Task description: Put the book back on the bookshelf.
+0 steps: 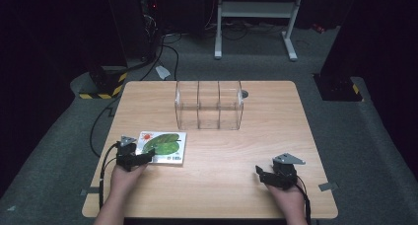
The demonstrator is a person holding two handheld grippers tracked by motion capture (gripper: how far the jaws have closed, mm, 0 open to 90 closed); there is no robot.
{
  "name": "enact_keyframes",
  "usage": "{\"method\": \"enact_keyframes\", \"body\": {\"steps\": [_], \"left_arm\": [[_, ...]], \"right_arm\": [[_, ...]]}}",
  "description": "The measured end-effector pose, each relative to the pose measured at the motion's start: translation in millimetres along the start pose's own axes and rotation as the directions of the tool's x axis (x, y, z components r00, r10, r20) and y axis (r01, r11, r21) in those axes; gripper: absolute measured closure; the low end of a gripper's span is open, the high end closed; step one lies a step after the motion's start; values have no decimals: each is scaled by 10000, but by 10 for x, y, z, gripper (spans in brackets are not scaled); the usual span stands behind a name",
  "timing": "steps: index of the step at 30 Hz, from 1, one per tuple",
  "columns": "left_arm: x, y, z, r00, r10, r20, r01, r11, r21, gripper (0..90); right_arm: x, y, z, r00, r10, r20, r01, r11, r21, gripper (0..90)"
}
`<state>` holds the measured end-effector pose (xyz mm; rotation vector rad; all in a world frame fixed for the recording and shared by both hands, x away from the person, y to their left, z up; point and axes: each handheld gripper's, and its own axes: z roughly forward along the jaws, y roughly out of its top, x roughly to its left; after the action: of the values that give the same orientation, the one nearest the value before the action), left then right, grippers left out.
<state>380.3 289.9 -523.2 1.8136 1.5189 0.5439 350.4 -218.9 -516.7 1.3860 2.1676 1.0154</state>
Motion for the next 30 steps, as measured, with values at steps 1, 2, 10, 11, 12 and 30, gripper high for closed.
{"method": "enact_keyframes", "body": {"steps": [1, 2, 10, 11, 12, 30], "left_arm": [[0, 0, 0, 10000, 0, 0, 0, 10000, 0, 155], [-42, -16, -11, 10000, -2, 47, 1, 10000, 31, 155], [-207, -57, -25, 9999, -15, 164, 14, 10000, 63, 154], [-236, -60, -24, 9997, 65, 224, -67, 9999, 75, 154], [-315, -68, -19, 9993, 91, 374, -95, 9999, 110, 154], [-1024, -99, 44, 9757, 1176, 1850, -1249, 9918, 285, 199]], "right_arm": [[0, 0, 0, 10000, 0, 0, 0, 10000, 0, 243], [20, 4, 6, 10000, -74, -49, 74, 10000, -62, 247], [46, 22, 1, 9997, -228, -54, 226, 9992, -323, 247], [55, 24, 1, 9999, -125, -84, 122, 9994, -309, 248], [69, 24, 7, 9997, -142, -176, 136, 9993, -341, 260], [190, 19, 47, 9982, -359, -476, 349, 9992, -214, 274]]}}
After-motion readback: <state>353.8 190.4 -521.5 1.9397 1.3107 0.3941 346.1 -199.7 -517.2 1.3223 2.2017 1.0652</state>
